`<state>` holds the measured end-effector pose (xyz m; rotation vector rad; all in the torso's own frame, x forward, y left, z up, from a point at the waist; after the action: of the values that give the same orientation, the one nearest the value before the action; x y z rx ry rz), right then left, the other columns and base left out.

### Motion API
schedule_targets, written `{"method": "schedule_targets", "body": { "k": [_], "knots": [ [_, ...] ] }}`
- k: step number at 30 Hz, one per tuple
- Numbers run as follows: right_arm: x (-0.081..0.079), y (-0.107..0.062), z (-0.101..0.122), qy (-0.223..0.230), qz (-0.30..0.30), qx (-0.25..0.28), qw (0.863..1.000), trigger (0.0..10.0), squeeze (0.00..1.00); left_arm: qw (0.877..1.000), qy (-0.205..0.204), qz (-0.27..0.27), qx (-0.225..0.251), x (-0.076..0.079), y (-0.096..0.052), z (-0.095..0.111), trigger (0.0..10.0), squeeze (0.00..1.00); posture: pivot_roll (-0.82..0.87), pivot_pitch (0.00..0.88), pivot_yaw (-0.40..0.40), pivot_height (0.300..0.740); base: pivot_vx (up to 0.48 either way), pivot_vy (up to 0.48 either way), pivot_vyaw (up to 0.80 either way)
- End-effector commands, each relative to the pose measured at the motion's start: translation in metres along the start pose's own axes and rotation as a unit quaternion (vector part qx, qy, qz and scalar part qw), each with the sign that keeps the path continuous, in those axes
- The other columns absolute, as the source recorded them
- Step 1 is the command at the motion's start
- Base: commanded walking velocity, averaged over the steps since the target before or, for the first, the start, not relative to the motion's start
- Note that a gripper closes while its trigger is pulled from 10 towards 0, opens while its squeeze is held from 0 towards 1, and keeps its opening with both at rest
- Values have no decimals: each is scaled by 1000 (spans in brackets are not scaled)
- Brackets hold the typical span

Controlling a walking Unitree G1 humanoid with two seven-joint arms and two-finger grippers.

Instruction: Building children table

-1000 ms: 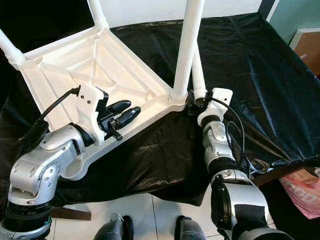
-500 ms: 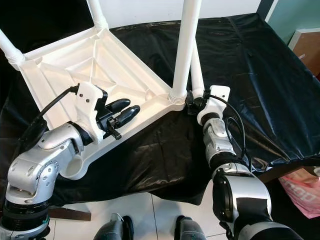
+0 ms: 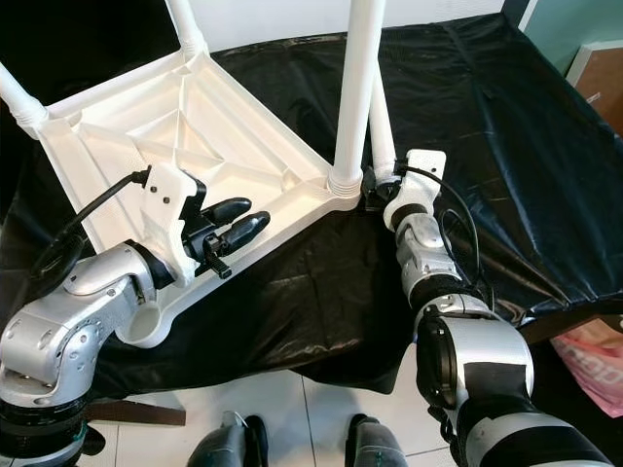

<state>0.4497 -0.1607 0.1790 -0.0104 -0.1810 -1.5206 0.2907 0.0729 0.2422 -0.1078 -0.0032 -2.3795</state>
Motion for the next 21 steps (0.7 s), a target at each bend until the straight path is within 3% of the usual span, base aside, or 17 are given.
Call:
{"method": "schedule_targets", "body": {
  "k": [1,10,11,12,13,21],
  "knots": [
    [-17,-6,-24,-5,26,-48,998,10000,0,1000,-4,6,-6,-1,-4,-3,10000,0,201,246,61,740,0,0,0],
    [-18,-7,-31,-1,33,-68,997,10000,0,1000,-7,8,-8,0,-4,-3,10000,0,199,251,65,740,0,0,0],
    [-19,-7,-30,-2,35,-67,997,8510,0,1000,-7,8,-8,0,-4,-3,10000,0,197,252,65,740,0,0,0],
    [-19,-7,-30,-2,35,-67,997,8510,0,1000,-7,8,-8,0,-4,-3,10000,0,197,252,65,740,0,0,0],
    [-20,-6,-29,-3,37,-66,997,0,0,1000,-7,9,-9,0,-4,-3,10000,0,197,253,65,740,0,0,0],
    [-20,-10,-37,14,39,-71,997,0,0,1000,-6,12,-8,0,-4,-3,10000,0,172,241,48,740,0,0,0]
  ]
}}
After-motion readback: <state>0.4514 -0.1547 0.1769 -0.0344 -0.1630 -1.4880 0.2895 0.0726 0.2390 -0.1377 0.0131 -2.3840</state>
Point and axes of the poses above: a point about 5 cm out from each wrist's last joint towards the gripper, its own y axis pointing out of the wrist towards the gripper, its own z axis along the axis of the wrist's last joint, x = y × z, the point moved 5 cm from there along y, pointing out of the wrist towards the gripper, and after that the axes turned 13 degrees about -y, right-handed, at the moved point
